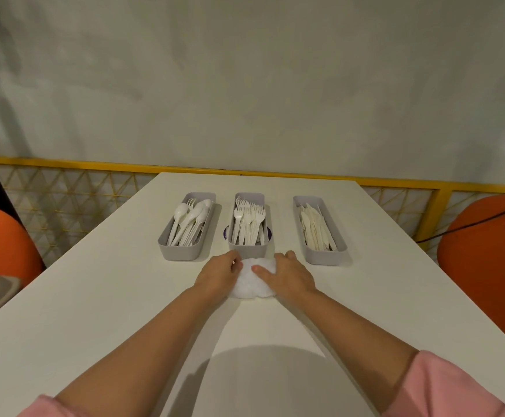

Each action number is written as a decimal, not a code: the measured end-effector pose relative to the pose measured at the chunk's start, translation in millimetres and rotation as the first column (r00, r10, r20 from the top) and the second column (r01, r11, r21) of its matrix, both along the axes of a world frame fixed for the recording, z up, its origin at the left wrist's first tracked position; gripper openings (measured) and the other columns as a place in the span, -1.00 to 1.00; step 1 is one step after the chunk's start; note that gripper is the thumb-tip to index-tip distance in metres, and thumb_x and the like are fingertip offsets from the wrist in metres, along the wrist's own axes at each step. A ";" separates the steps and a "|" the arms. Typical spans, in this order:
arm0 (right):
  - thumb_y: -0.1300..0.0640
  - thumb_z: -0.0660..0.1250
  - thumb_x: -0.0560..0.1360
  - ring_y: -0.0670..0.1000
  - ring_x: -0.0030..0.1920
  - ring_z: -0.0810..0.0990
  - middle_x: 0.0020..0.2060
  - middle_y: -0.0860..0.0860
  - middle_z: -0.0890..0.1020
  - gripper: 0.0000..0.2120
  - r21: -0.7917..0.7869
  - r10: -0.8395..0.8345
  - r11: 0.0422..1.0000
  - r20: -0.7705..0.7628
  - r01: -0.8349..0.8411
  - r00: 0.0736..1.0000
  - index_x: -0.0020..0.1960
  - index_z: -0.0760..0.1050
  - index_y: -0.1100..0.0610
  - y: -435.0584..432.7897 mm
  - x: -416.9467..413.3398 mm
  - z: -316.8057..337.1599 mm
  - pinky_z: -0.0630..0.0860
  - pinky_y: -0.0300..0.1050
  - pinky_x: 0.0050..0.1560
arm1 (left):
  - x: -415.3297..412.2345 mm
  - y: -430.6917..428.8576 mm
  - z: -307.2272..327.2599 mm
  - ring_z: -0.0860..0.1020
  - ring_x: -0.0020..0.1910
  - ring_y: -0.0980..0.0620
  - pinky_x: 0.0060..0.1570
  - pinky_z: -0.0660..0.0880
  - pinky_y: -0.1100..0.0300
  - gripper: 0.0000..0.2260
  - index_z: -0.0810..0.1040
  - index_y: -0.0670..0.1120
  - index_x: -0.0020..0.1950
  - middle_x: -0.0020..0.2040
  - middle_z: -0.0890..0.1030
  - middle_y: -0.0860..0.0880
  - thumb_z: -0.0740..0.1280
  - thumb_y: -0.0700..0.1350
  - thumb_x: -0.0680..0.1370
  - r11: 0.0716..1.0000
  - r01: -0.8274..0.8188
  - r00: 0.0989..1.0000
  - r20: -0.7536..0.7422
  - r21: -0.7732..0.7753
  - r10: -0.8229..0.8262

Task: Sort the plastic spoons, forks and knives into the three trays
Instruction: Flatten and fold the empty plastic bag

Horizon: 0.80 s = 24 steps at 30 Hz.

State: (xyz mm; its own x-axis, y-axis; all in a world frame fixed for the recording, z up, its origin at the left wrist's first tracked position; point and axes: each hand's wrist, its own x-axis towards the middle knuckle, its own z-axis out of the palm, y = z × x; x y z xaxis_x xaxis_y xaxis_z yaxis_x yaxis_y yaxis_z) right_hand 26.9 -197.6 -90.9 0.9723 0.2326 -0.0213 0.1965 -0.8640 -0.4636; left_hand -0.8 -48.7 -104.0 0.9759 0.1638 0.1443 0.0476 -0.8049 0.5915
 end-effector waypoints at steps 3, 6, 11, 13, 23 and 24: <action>-0.19 0.20 0.52 0.11 0.17 0.52 0.18 0.10 0.49 -0.50 -0.053 0.006 0.999 0.077 -0.002 0.997 0.26 0.40 0.17 -0.4 -3.0 -6.8 0.44 -0.08 0.08 | -7.8 3.6 -0.9 0.47 -0.12 -0.07 -0.18 0.38 0.17 -0.92 0.48 -0.12 0.02 -0.19 0.46 -0.02 0.25 -0.13 0.57 0.998 -0.009 0.999 0.051 -0.055 0.012; -0.14 0.21 0.53 0.10 0.15 0.54 0.14 0.10 0.56 -0.56 -0.039 -0.004 0.999 0.111 0.009 0.994 0.20 0.41 0.19 2.0 -6.4 -8.0 0.43 -0.10 0.00 | -22.0 -1.1 5.8 0.44 0.04 -0.04 0.05 0.38 0.17 -0.84 0.53 -0.14 0.08 0.01 0.48 -0.05 0.29 -0.12 0.54 0.993 -0.038 0.953 0.305 0.113 0.002; -0.11 0.26 0.51 0.12 0.06 0.58 0.06 0.10 0.62 -0.62 0.004 -0.042 0.999 -0.003 0.042 0.999 0.13 0.47 0.18 4.4 -5.8 -0.6 0.37 -0.14 -0.17 | -48.6 -27.9 12.9 0.40 0.15 0.03 0.13 0.37 0.21 -0.61 0.43 -0.08 0.26 0.15 0.43 0.01 0.29 0.08 0.50 0.959 0.156 0.974 0.125 0.237 -0.189; -0.08 0.32 0.49 0.14 0.07 0.58 0.07 0.12 0.61 -0.60 0.168 -0.046 0.984 -0.078 0.058 0.996 0.15 0.49 0.21 5.7 -3.8 0.2 0.40 -0.14 -0.13 | -47.7 -25.6 9.5 0.41 0.15 -0.01 0.12 0.41 0.16 -0.56 0.39 -0.10 0.27 0.13 0.40 -0.03 0.29 0.11 0.49 0.965 0.123 0.992 -0.028 0.233 -0.120; -0.06 0.20 0.57 0.10 0.10 0.61 0.08 0.13 0.63 -0.63 0.830 0.128 0.528 -0.287 0.179 0.949 0.20 0.52 0.19 28.6 -19.3 33.6 0.52 -0.06 0.12 | -44.4 -10.2 28.7 0.46 -0.25 -0.08 -0.20 0.43 0.12 -0.78 0.54 -0.27 -0.01 -0.21 0.55 -0.17 0.15 -0.33 0.44 0.756 -0.034 0.999 -0.018 -0.654 0.030; -0.08 0.19 0.57 0.10 0.10 0.60 0.07 0.11 0.62 -0.64 0.826 0.127 0.537 -0.280 0.171 0.952 0.18 0.52 0.16 31.9 -19.4 36.7 0.52 -0.06 0.13 | -46.2 -8.2 33.2 0.51 -0.23 -0.09 -0.15 0.48 0.12 -0.75 0.56 -0.25 0.00 -0.20 0.58 -0.17 0.13 -0.36 0.45 0.636 -0.002 1.000 -0.005 -0.771 -0.003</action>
State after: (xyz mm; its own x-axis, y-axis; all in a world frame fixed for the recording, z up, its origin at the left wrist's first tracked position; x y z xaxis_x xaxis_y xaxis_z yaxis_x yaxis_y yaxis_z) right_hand 7.5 -165.8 -54.2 0.9596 0.2663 -0.0905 -0.0795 -0.0519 -0.9955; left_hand -47.0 -56.9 -70.8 0.9764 0.2125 -0.0397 0.0528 -0.0559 0.9970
